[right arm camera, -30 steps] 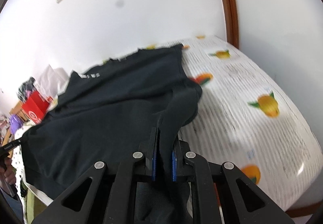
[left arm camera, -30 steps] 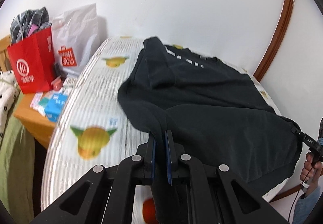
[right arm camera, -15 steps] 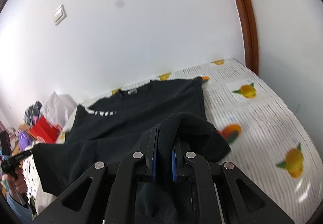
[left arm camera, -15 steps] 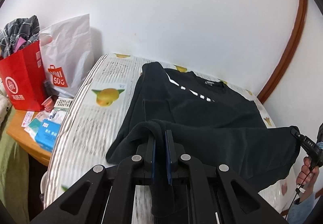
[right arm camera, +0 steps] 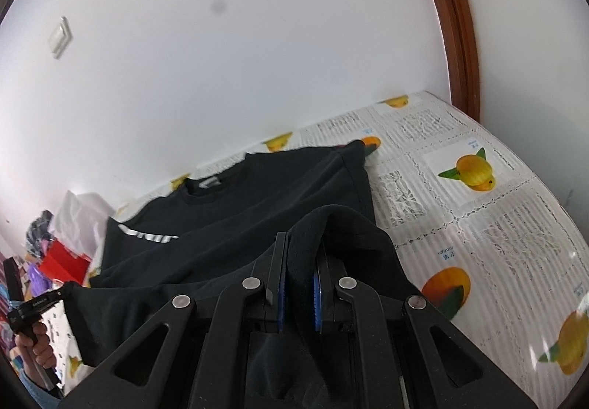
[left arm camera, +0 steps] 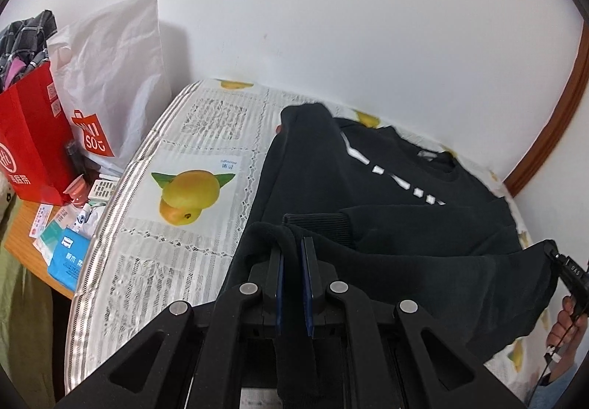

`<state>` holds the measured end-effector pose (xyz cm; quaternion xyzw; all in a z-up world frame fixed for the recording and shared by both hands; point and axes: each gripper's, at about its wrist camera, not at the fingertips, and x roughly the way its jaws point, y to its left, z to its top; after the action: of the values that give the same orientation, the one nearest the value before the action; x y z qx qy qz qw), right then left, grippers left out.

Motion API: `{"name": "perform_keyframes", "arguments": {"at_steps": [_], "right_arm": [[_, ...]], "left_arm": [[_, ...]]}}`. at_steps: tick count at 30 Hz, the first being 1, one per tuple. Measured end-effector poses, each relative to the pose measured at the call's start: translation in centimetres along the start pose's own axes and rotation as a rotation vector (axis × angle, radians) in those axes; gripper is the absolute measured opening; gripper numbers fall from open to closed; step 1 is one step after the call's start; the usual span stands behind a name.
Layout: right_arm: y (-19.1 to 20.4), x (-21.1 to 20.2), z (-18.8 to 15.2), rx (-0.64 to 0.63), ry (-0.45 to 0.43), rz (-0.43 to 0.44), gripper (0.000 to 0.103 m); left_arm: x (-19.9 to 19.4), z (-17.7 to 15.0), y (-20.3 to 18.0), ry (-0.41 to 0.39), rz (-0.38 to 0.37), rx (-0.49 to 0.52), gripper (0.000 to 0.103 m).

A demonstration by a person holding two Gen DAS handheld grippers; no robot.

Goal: Fold small clothes
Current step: 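Open both grippers and release the folded side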

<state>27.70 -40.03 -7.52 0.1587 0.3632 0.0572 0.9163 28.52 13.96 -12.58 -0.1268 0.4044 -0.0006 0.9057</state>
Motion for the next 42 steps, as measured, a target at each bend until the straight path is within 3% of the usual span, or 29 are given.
{"name": "perform_keyframes", "arguments": {"at_steps": [13, 20, 27, 31, 34, 42], "right_arm": [[-0.4, 4.3, -0.1, -0.055, 0.062, -0.114, 0.013], [-0.3, -0.1, -1.4, -0.122, 0.061, -0.091, 0.027], [-2.5, -4.5, -4.2, -0.142, 0.052, -0.141, 0.029], [-4.2, -4.8, -4.7, -0.099, 0.081, -0.153, 0.033], [-5.0, -4.6, -4.8, -0.079, 0.085, -0.154, 0.037], [-6.1, -2.3, -4.4, -0.051, 0.112, -0.173, 0.037]], "left_arm": [[1.7, -0.2, -0.2, 0.039, 0.031, 0.018, 0.011], [-0.2, -1.4, -0.5, 0.058, 0.010, 0.042, 0.019], [-2.5, -3.9, -0.1, 0.059, 0.000, 0.060, 0.025], [-3.3, -5.3, 0.8, 0.068, 0.016, 0.064, 0.030], [-3.7, -5.9, 1.8, 0.066, 0.040, 0.055, 0.047], [-2.5, -5.7, 3.4, 0.077, 0.066, 0.039, 0.048]]}}
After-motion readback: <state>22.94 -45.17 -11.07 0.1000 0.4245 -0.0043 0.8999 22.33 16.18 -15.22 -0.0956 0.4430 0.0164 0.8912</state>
